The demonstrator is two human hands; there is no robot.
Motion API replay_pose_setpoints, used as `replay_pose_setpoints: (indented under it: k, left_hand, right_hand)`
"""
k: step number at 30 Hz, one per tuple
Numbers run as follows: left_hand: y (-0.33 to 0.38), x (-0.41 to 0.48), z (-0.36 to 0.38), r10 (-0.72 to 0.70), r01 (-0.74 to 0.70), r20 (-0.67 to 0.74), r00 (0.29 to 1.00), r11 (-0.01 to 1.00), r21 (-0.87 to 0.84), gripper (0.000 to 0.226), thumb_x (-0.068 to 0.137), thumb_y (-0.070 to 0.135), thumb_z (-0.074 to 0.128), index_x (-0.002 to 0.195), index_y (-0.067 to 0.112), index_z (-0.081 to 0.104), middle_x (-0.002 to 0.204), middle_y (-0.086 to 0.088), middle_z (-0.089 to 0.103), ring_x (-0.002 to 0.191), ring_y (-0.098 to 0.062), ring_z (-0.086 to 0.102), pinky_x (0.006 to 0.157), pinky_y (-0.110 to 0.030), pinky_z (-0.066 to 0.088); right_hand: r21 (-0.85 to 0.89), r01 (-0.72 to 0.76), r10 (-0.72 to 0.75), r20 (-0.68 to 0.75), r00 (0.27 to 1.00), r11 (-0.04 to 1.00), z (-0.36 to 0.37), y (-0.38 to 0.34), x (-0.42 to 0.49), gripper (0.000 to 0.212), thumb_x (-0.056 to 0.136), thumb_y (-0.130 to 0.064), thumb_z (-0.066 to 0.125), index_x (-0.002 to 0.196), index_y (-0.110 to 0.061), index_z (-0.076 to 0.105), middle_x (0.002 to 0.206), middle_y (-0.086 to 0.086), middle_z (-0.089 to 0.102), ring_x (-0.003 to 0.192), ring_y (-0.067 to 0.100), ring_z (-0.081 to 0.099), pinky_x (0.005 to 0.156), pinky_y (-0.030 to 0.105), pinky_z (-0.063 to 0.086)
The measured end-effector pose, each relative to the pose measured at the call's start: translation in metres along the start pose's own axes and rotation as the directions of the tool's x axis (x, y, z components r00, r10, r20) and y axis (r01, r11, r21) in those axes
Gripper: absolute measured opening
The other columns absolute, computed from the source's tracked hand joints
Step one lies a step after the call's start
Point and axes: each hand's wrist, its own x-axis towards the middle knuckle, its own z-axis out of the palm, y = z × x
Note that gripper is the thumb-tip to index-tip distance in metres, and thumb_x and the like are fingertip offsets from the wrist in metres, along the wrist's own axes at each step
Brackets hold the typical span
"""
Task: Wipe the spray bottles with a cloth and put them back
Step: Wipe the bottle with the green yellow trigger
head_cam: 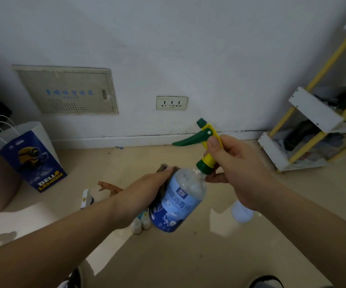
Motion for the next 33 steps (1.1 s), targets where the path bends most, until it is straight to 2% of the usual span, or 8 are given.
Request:
replay_pose_setpoints:
  k: [5,14,18,20,22,25,29,33]
  left_hand:
    - [0.014,-0.019,0.013,0.201,-0.243,0.217,0.955,0.951,0.190,0.036,0.098,0.037,0.066,0.132,0.028,0.063,0.123,0.003,0.075,0.115,-0.017,0.071,0.104,-0.042,0.053]
    - [0.018,-0.020,0.028,0.395,-0.404,0.106,0.913,0.829,0.386,0.023,0.098,0.023,0.068,0.120,0.029,0.066,0.111,0.010,0.075,0.104,-0.003,0.070,0.094,-0.027,0.058]
    - [0.007,-0.011,0.026,0.534,-0.467,0.024,0.845,0.716,0.520,0.025,0.097,0.033,0.067,0.121,0.032,0.061,0.111,0.011,0.069,0.106,-0.005,0.065,0.096,-0.037,0.056]
    - [0.000,-0.008,0.020,0.605,-0.430,-0.047,0.795,0.616,0.660,0.022,0.096,0.043,0.063,0.116,0.034,0.058,0.105,0.011,0.064,0.099,-0.007,0.062,0.089,-0.040,0.055]
    - [-0.004,-0.007,0.016,0.717,-0.404,0.029,0.696,0.357,0.842,0.025,0.096,0.045,0.059,0.113,0.027,0.056,0.102,0.007,0.057,0.092,-0.013,0.056,0.079,-0.041,0.051]
    - [-0.009,-0.007,0.016,0.777,-0.331,0.214,0.592,-0.008,0.944,0.028,0.094,0.040,0.059,0.107,0.015,0.061,0.101,-0.001,0.058,0.086,-0.022,0.053,0.070,-0.044,0.049]
    - [-0.015,-0.002,0.015,0.806,-0.258,0.297,0.512,-0.186,0.948,0.028,0.089,0.031,0.065,0.106,0.008,0.067,0.102,-0.010,0.063,0.086,-0.030,0.059,0.068,-0.046,0.049]
    - [-0.018,0.000,0.007,0.805,-0.265,0.332,0.491,-0.224,0.938,0.031,0.089,0.032,0.068,0.106,0.006,0.069,0.105,-0.013,0.064,0.089,-0.033,0.060,0.070,-0.048,0.049]
  right_hand:
    - [-0.027,0.002,0.002,0.175,0.984,1.000,0.005,0.000,-0.007,0.037,0.093,-0.042,0.056,0.089,-0.006,0.064,0.076,0.006,0.063,0.071,0.018,0.066,0.068,0.038,0.064]
    - [-0.096,-0.006,0.018,0.128,0.992,0.995,0.007,-0.003,-0.008,0.037,0.095,-0.039,0.061,0.099,-0.005,0.073,0.075,0.008,0.066,0.064,0.012,0.066,0.071,0.043,0.065]
    - [-0.227,-0.030,0.041,0.043,0.998,0.973,0.005,-0.007,-0.003,0.054,0.079,-0.064,0.065,0.097,-0.013,0.072,0.064,0.001,0.062,0.056,0.014,0.057,0.060,0.045,0.058]
    - [-0.103,-0.288,0.291,0.012,0.957,0.952,0.000,-0.012,0.000,0.082,0.070,-0.085,0.057,0.098,-0.008,0.067,0.065,0.009,0.058,0.054,0.023,0.053,0.051,0.040,0.052]
    - [-0.070,-0.507,0.512,0.119,0.850,0.859,-0.004,-0.018,0.000,0.098,0.066,-0.098,0.043,0.088,-0.005,0.066,0.067,0.013,0.057,0.053,0.025,0.050,0.049,0.030,0.046]
    - [-0.212,-0.566,0.605,0.267,0.751,0.796,-0.004,-0.017,-0.004,0.089,0.068,-0.097,0.047,0.077,-0.010,0.063,0.068,0.010,0.056,0.053,0.022,0.048,0.049,0.026,0.039]
    - [-0.223,-0.563,0.605,0.316,0.730,0.796,0.003,-0.013,-0.008,0.050,0.085,-0.061,0.070,0.093,-0.013,0.064,0.073,0.009,0.062,0.055,0.018,0.056,0.048,0.026,0.048]
    - [-0.049,-0.591,0.568,0.347,0.746,0.806,0.006,-0.006,-0.013,0.039,0.095,-0.034,0.070,0.108,0.003,0.067,0.083,0.018,0.070,0.066,0.026,0.070,0.062,0.035,0.061]
